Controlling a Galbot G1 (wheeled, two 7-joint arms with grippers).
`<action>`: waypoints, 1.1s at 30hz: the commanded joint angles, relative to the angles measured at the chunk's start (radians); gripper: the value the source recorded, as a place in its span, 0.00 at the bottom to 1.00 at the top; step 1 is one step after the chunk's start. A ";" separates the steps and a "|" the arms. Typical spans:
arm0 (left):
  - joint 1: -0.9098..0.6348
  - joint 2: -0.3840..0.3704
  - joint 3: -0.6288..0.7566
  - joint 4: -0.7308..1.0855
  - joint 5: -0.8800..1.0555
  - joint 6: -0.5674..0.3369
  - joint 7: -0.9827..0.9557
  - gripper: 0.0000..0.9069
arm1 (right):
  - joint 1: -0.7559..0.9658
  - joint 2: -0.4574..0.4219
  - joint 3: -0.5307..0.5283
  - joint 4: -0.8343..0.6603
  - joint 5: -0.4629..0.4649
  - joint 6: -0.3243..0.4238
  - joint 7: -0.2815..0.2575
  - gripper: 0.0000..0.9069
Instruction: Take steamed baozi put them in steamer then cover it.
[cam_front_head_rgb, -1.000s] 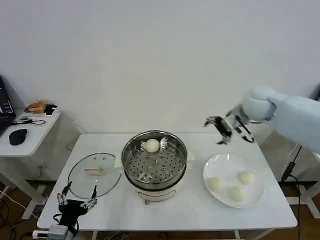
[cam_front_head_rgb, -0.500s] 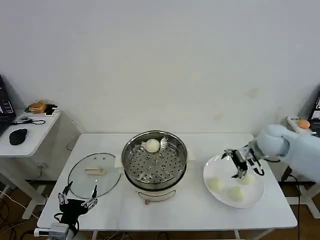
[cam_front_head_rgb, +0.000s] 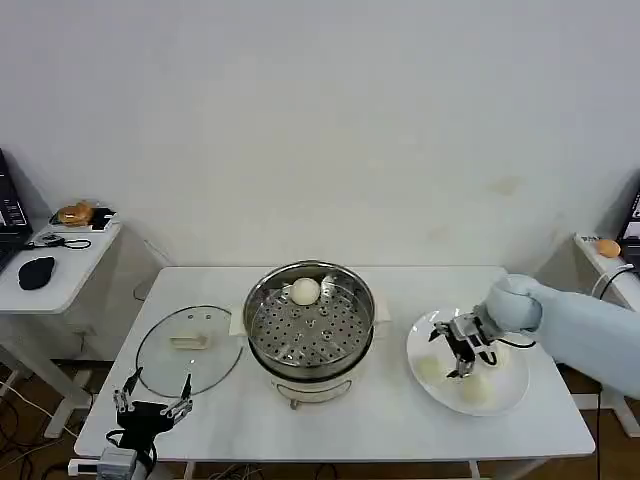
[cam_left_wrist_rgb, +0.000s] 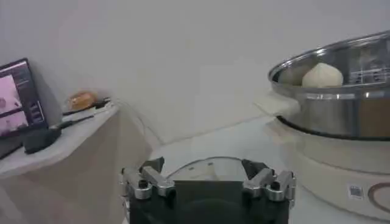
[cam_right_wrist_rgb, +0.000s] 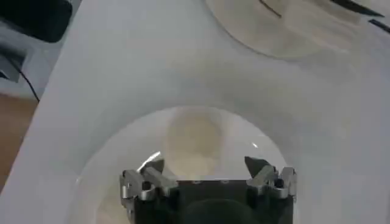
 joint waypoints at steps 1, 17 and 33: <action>0.002 0.000 -0.003 -0.001 -0.001 0.001 0.002 1.00 | -0.054 0.074 0.025 -0.057 -0.002 -0.020 -0.008 1.00; 0.002 -0.006 0.006 -0.005 -0.001 0.002 0.002 1.00 | -0.054 0.065 0.026 -0.060 -0.019 -0.043 -0.040 0.76; 0.004 -0.008 0.015 -0.009 0.000 0.004 0.001 1.00 | -0.010 0.058 0.023 -0.068 -0.018 -0.029 -0.076 0.62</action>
